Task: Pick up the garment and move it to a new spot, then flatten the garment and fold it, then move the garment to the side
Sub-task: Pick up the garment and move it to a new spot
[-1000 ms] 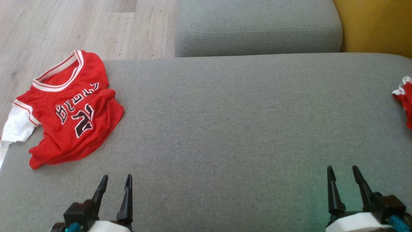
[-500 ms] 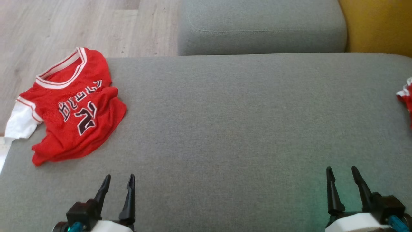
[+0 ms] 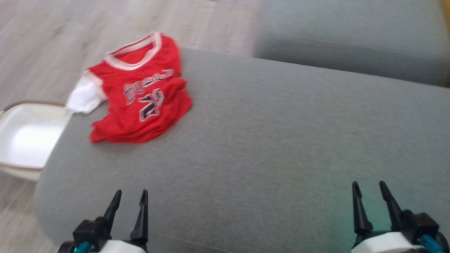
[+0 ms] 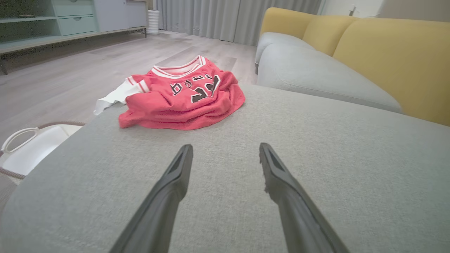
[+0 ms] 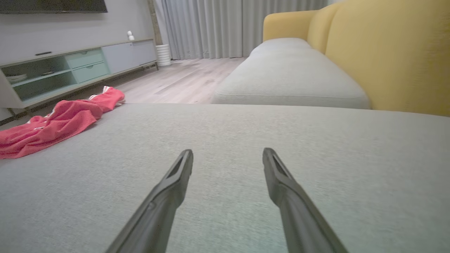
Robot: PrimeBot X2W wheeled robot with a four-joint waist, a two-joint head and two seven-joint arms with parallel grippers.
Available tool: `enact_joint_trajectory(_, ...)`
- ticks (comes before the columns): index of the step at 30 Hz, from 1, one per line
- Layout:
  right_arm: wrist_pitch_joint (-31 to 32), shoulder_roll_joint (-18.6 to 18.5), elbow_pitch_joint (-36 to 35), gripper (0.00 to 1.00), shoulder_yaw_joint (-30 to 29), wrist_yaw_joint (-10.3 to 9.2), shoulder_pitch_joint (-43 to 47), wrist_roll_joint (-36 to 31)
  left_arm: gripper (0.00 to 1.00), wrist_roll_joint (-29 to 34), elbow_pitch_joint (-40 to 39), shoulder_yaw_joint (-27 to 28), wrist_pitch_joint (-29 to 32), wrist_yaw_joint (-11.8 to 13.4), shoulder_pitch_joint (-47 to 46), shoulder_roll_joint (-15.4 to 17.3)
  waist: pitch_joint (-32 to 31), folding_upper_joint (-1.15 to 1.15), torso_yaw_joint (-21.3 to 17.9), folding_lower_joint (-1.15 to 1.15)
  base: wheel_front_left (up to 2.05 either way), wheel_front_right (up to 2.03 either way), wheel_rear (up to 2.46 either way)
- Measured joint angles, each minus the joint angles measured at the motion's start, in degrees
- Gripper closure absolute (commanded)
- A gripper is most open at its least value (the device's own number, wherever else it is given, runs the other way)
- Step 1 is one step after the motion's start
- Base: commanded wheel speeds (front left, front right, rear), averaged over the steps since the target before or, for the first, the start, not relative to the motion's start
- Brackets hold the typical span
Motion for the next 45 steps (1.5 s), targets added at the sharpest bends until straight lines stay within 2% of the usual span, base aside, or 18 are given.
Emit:
enact_joint_trajectory(5, 0.0, 0.0, 0.3, 0.00, 1.3, 0.00, -0.3, 0.0, 0.00, 0.0, 0.0, 0.3, 0.0, 0.1, 0.3, 0.0, 0.0, 0.00, 5.1, 0.00, 0.00, 0.00, 0.00)
enact_joint_trajectory(8, 0.0, 0.0, 0.5, 0.00, 2.2, 0.00, -0.5, 0.0, 0.00, -0.2, 0.0, 0.3, 0.0, 0.1, 0.6, 0.0, 0.1, 0.00, 6.8, 0.00, 0.00, 0.00, 0.00)
enact_joint_trajectory(14, 0.0, 0.0, 0.5, 0.00, 2.5, 0.00, -1.6, -0.7, 0.00, -2.0, -0.3, 2.1, 0.0, 0.1, -1.6, 0.0, 2.1, 0.00, 6.2, 0.00, 0.00, 0.00, 0.00)
enact_joint_trajectory(19, 0.0, 0.0, -0.3, 0.00, 2.1, 0.00, -4.2, -4.2, 0.00, -4.1, 2.4, 5.5, 0.2, 0.7, -13.5, 0.3, 7.1, 0.00, 4.7, 0.00, 0.00, 0.00, 0.00)
enact_joint_trajectory(24, 0.2, -0.7, -2.6, 0.00, 1.9, 0.00, -10.8, -6.6, 0.00, -6.2, 10.4, 8.8, 4.3, 1.4, -29.2, 2.7, 14.4, 0.00, 3.0, 0.02, 0.00, 0.00, 0.00)
enact_joint_trajectory(30, 2.2, -4.4, -5.8, 0.00, 1.0, 0.00, -12.8, -7.2, 0.00, -8.2, 23.9, 9.5, 8.9, 1.9, -43.3, 3.8, 23.3, 0.00, 1.1, 0.03, 0.00, 0.00, 0.00)
enact_joint_trajectory(38, 4.6, -5.8, -12.1, 0.00, 1.3, 0.00, -13.4, -7.2, 0.00, -7.7, 42.1, 9.0, 13.5, 3.4, -53.7, 4.4, 30.1, 0.00, -1.2, 0.02, 0.00, 0.00, 0.00)
enact_joint_trajectory(39, 4.9, -5.8, -12.5, 0.00, 1.4, 0.01, -13.5, -7.2, 0.25, -7.7, 43.6, 9.0, 13.6, 3.2, -54.4, 4.5, 30.2, 0.00, -1.5, 0.01, 0.00, 0.00, 0.00)
enact_joint_trajectory(40, 5.2, -5.8, -12.6, 0.00, 1.4, 0.00, -13.6, -7.2, 0.68, -7.7, 44.7, 9.0, 13.6, 2.9, -55.1, 4.9, 30.2, 0.00, -1.7, 0.00, 0.00, 0.00, 0.00)
enact_joint_trajectory(41, 5.3, -5.8, -12.6, 0.00, 1.4, 0.01, -13.7, -7.1, 1.00, -7.7, 45.8, 8.8, 13.7, 2.8, -55.9, 5.4, 30.0, 0.00, -1.8, 0.01, 0.00, 0.00, 0.00)
enact_joint_trajectory(45, 5.3, -5.8, -11.8, 0.00, 0.7, 0.00, -14.0, -7.1, 1.00, -7.7, 48.7, 8.7, 13.9, 1.2, -57.3, 6.0, 28.5, 0.00, -2.0, 0.01, 0.00, 0.00, 0.00)
